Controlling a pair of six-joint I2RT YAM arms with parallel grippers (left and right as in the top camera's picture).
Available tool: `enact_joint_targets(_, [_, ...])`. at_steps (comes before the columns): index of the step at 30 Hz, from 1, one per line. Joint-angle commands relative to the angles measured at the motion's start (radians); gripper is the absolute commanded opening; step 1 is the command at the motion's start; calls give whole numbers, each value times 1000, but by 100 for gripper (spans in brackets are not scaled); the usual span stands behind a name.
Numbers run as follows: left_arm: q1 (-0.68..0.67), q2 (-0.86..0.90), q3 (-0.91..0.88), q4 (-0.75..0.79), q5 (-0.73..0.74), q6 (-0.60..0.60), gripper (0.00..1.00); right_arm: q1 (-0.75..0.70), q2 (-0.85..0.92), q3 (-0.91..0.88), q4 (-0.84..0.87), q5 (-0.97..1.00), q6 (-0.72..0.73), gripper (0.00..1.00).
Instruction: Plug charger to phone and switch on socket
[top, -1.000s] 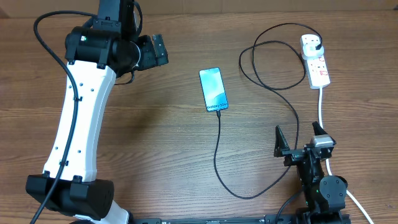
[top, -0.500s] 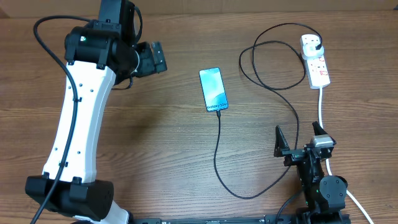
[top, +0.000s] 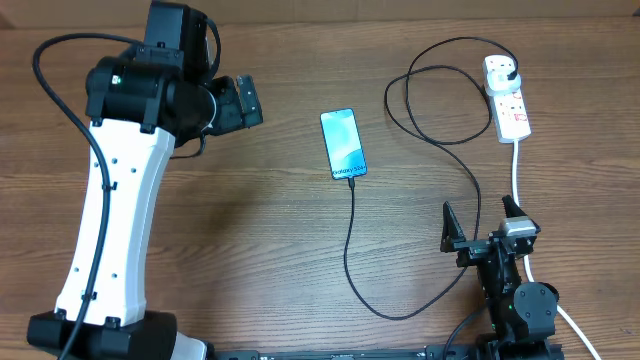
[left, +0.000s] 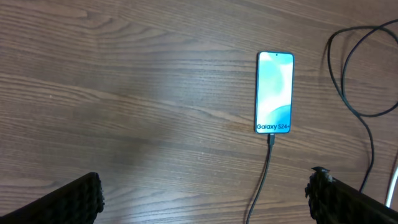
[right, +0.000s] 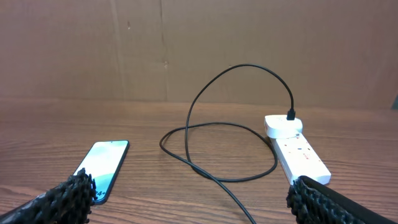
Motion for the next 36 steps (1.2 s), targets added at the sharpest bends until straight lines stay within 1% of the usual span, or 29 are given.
enact_joint_targets(1, [-7, -50, -76, 30, -14, -7, 100, 5, -11, -11, 6, 2, 0, 100])
enact_joint_targets(6, [-7, -111, -186, 62, -16, -6, 100, 5, -11, -11, 6, 2, 0, 100])
enact_joint_targets(11, [-6, -175, -271, 66, -81, -7, 100, 5, -11, -11, 6, 2, 0, 100])
enact_joint_targets(15, [-3, -249, -348, 64, -89, -7, 100, 5, -11, -11, 6, 2, 0, 100])
enact_joint_targets(27, [29, -422, -465, 68, -100, -5, 100, 5, -11, -11, 6, 2, 0, 100])
enact_joint_targets(29, [29, -455, -514, 101, -100, -1, 100, 5, -11, -11, 6, 2, 0, 100])
enact_joint_targets(33, [29, -542, -668, 228, -87, 3, 100, 5, -11, -11, 6, 2, -1, 100])
enact_joint_targets(36, [29, -618, -793, 348, -29, 57, 100, 5, -11, -11, 6, 2, 0, 100])
